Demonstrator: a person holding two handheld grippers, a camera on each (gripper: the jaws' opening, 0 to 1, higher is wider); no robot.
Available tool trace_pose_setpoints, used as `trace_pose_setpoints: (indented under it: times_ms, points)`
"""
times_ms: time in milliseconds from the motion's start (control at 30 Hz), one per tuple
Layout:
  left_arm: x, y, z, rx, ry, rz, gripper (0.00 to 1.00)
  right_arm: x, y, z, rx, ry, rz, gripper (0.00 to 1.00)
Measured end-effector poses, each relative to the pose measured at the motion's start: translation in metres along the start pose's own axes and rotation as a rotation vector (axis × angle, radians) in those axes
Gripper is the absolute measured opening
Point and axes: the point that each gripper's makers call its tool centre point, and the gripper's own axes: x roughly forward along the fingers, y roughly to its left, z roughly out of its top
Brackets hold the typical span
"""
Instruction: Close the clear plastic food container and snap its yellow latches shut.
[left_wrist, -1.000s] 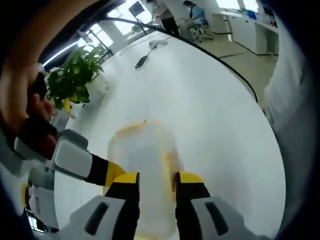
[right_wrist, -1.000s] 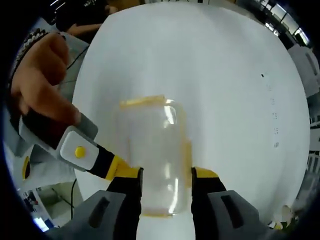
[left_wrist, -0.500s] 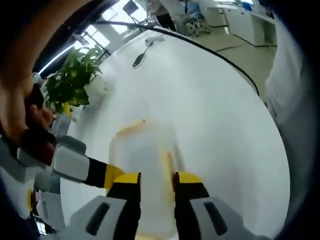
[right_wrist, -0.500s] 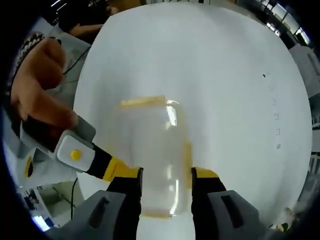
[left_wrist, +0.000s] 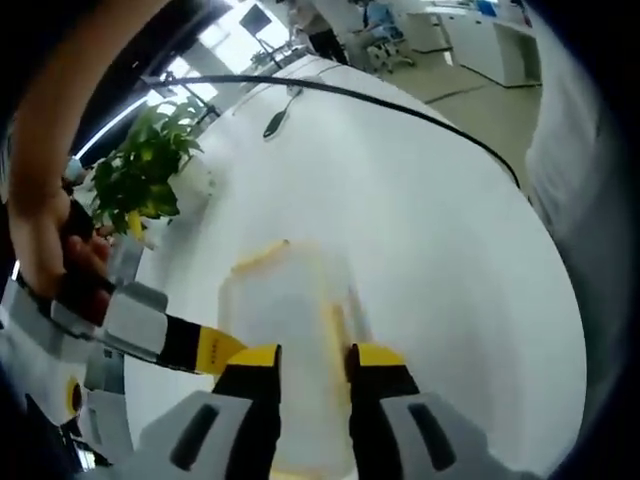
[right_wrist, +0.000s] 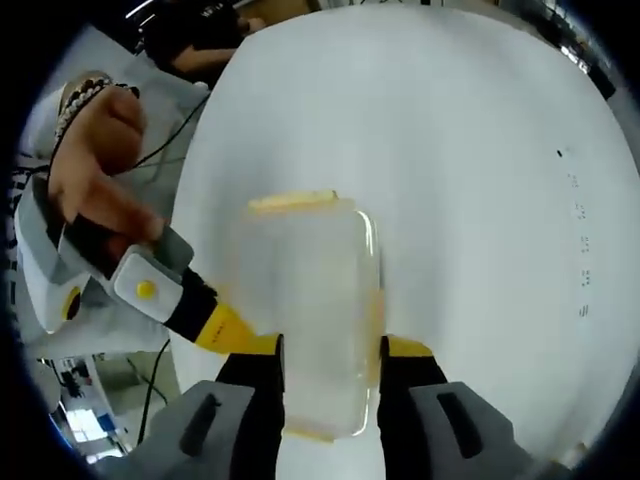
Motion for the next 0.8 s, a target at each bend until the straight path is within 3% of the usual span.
trace_pose_setpoints:
  times_ms: [400,533,800]
  points:
    - [-0.0018,-0.0006,-0.0013,-0.009,-0.009,0.021,0.21,-0.0017,0.0026,-0.0009,0.006,-0.044,-0.034,0.34]
    - [-0.0032,0.0018,-0.0001,-0.12,-0.03,0.012,0.2,-0.0023,0.0017,-0.0002,0.004,-0.037,-0.062,0.35]
    - [-0.0032,0.0029,0.0007,-0.139,-0.032,0.022,0.21,-0.005,0.0016,-0.0009,0.027,-0.021,-0.137,0.36]
